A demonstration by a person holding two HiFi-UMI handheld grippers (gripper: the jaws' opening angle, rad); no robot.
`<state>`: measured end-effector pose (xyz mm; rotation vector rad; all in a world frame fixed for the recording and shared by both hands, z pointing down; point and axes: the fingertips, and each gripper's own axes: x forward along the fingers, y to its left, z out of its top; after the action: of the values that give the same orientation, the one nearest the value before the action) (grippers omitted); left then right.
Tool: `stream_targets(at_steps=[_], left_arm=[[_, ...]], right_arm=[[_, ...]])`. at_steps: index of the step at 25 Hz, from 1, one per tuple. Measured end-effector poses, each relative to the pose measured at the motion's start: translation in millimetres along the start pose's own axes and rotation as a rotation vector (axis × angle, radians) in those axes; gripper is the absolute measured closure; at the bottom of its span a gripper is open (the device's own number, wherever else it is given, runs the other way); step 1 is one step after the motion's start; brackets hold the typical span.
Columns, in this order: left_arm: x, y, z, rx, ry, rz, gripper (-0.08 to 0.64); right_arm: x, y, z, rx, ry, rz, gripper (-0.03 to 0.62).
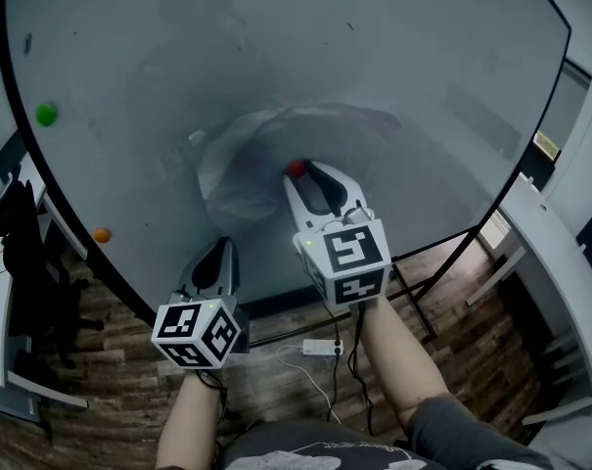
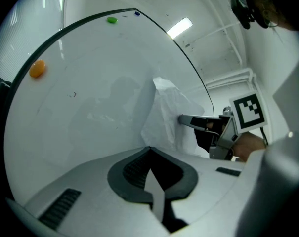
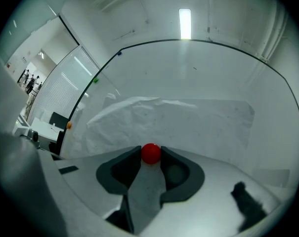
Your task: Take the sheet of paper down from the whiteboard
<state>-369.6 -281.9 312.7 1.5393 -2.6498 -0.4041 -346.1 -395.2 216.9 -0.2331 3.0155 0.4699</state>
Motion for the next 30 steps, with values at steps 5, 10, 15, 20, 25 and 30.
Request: stream_targets(at_steps=[5, 10, 15, 20, 25, 30], left_arm=[[-10, -2, 0, 0.020, -0.008, -0.006, 0.548], [-14, -4, 3, 0.025, -0.025, -0.013, 0.548], [-16, -2, 5, 0.018, -0.036, -0.015, 0.548], [-15, -2, 0, 0.026, -0.021, -0.031, 0.549], [-18, -5, -20, 0.055, 0.040, -0.073, 0.548], [-27, 2, -41, 0.056, 0.098, -0.113, 0.549]], right_arm=[[1, 0, 0, 0.005, 0.000, -0.002, 0.460], [-2, 1, 0, 0.013, 0.000, 0.002, 0.463], [-5, 0, -3, 0.019, 0.006, -0.002, 0.463], [-18, -1, -20, 0.050, 0.040, -0.016, 0.463], [-42, 5, -54, 0.101, 0.104, -0.038, 0.463], [-56, 22, -91, 0.139, 0.181, -0.050, 0.463]])
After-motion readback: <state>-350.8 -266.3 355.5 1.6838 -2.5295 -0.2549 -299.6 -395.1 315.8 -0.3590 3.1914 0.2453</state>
